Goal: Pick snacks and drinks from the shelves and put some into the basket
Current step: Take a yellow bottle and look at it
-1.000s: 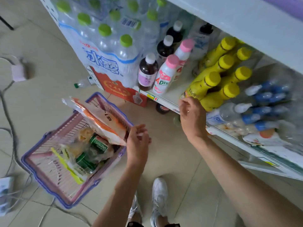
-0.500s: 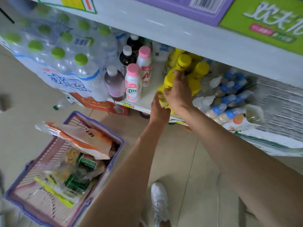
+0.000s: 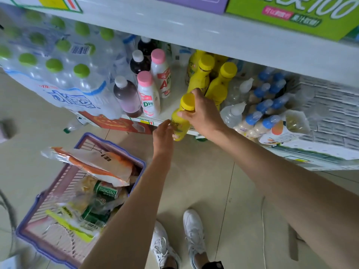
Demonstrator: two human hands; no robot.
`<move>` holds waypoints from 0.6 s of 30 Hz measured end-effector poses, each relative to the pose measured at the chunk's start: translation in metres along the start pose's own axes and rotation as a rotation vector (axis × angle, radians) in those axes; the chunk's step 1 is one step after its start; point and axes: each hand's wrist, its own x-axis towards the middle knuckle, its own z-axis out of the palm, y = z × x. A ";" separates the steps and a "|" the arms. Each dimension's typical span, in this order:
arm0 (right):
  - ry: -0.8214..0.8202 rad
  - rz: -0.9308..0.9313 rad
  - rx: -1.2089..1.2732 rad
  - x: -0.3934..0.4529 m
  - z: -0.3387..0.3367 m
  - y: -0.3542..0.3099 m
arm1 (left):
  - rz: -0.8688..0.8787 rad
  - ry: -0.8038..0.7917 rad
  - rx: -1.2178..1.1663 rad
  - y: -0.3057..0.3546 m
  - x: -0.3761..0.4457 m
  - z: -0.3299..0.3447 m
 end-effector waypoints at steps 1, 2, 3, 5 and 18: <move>-0.024 0.001 0.039 -0.005 0.000 0.000 | -0.001 0.008 0.077 -0.003 -0.003 -0.007; -0.045 0.008 0.082 -0.009 0.000 0.000 | -0.017 0.007 0.144 -0.008 -0.005 -0.013; -0.059 0.022 0.130 -0.013 -0.001 0.000 | -0.056 -0.003 0.217 -0.012 -0.009 -0.020; -0.089 0.058 0.276 -0.019 -0.004 -0.001 | -0.162 0.000 0.329 -0.021 -0.012 -0.035; -0.218 0.262 0.724 -0.026 -0.013 -0.007 | -0.430 -0.065 -0.513 -0.025 -0.061 -0.058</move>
